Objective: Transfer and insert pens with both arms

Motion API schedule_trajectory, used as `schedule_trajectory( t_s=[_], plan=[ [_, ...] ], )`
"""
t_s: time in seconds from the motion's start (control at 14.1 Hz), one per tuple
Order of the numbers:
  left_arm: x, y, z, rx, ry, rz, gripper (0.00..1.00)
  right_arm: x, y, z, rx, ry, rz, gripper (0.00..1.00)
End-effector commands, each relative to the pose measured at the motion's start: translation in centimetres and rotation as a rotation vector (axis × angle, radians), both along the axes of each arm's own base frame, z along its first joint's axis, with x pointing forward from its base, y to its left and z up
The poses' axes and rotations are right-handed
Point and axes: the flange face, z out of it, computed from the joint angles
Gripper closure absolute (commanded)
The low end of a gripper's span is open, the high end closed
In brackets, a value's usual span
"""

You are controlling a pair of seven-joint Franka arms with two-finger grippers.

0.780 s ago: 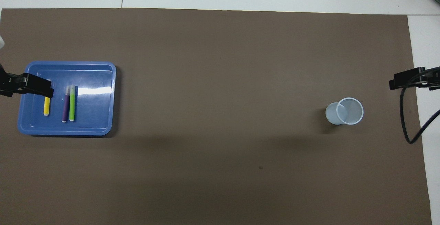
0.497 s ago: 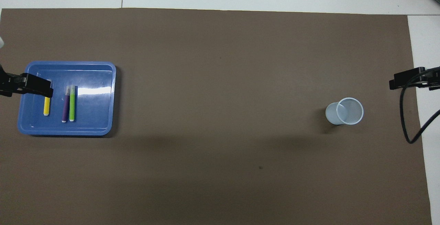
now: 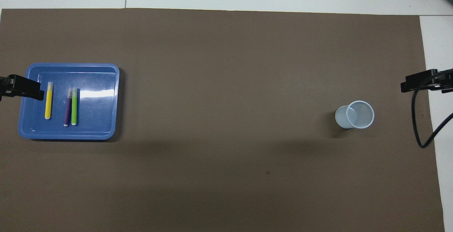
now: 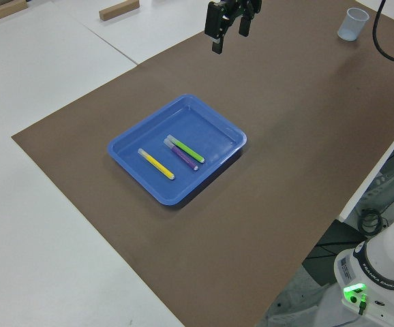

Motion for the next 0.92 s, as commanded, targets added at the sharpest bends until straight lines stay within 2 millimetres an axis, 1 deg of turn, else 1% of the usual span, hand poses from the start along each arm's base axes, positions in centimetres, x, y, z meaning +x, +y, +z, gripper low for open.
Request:
schedule_trajectory(
  t_s=[0.0, 0.07, 0.14, 0.21, 0.43, 0.85],
  plan=[
    [-0.2, 0.4, 0.2, -0.005, -0.008, 0.004, 0.00, -0.3, -0.1, 0.2, 0.000, -0.019, 0.007, 0.00],
    [-0.1, 0.6, 0.1, -0.003, -0.011, 0.009, 0.00, -0.3, -0.1, 0.2, 0.001, -0.019, 0.007, 0.00],
    [-0.6, 1.1, -0.2, -0.004, -0.005, 0.021, 0.00, -0.3, 0.0, 0.1, 0.000, -0.017, 0.008, 0.00],
    [-0.8, 1.5, -0.9, -0.004, -0.023, 0.031, 0.00, -0.2, 0.0, 0.1, 0.000, -0.017, 0.008, 0.00],
    [-1.4, 1.4, -2.9, -0.006, -0.076, 0.029, 0.00, -0.2, 0.1, 0.1, 0.000, -0.017, 0.010, 0.00],
    [-1.0, 1.3, -3.7, -0.005, -0.079, 0.025, 0.00, -0.2, 0.0, 0.1, 0.000, -0.017, 0.008, 0.00]
  ],
)
